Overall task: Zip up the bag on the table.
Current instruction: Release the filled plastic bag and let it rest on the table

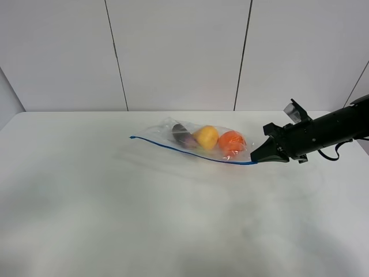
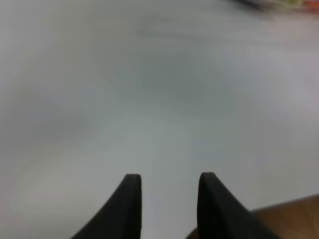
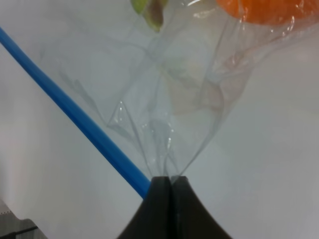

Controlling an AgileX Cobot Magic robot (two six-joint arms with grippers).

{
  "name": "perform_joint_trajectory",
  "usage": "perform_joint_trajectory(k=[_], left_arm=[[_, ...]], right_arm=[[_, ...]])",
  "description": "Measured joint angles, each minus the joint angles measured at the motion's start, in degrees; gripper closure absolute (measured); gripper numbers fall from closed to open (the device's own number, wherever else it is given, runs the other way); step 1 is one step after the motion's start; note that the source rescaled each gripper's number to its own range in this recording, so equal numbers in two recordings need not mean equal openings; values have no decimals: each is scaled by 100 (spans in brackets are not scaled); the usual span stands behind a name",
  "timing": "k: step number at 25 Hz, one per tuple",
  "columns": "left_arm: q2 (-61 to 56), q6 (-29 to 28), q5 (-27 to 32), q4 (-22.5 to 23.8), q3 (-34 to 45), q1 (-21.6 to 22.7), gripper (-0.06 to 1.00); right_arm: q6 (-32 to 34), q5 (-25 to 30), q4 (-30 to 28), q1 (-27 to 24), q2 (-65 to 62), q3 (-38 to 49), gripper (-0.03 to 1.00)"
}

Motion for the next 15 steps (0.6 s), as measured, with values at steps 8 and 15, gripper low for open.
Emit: perform_joint_trajectory(k=[8,15], left_arm=[[-358,4,37,0,21,0,56],[-358,4,37,0,21,0,56]], right_arm=[[0,-7,-21,0,0,0,97],[0,-7,-21,0,0,0,97]])
